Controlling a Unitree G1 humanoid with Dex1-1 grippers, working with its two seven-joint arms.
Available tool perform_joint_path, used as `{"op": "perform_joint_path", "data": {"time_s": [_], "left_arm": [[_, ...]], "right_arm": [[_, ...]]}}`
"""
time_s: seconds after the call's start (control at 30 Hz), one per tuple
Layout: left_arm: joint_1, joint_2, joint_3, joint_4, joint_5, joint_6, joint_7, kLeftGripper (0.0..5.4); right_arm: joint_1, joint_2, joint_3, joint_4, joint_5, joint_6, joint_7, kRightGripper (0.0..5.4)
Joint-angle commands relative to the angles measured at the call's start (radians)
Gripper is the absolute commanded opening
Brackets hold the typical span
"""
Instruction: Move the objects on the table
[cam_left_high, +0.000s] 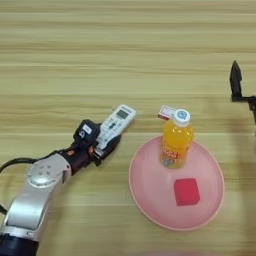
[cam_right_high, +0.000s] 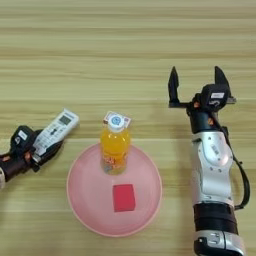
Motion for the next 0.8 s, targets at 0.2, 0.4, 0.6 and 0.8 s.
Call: {"op": "perform_joint_path", "data": {"time_s": [0.2,0.4,0.6,0.8], "left_arm": [[0.013,0.045,-0.056,0.021,0.051,-0.011,-0.014,2.85],[0.024,0.062,-0.082,0.020,0.068,-0.021,-0.034,2.85],[0.030,0.076,-0.096,0.020,0.064,-0.035,-0.045,2.85],[0.036,0.086,-0.106,0.016,0.066,-0.044,-0.055,2.85]], "right_arm": [[-0.005,0.004,0.001,0.010,0.000,0.008,-0.005,5.40],[-0.005,0.004,0.003,0.011,-0.001,0.007,-0.005,5.40],[-0.004,0.005,0.004,0.011,-0.003,0.006,-0.006,5.40],[-0.004,0.006,0.006,0.009,-0.003,0.007,-0.006,5.40]]}}
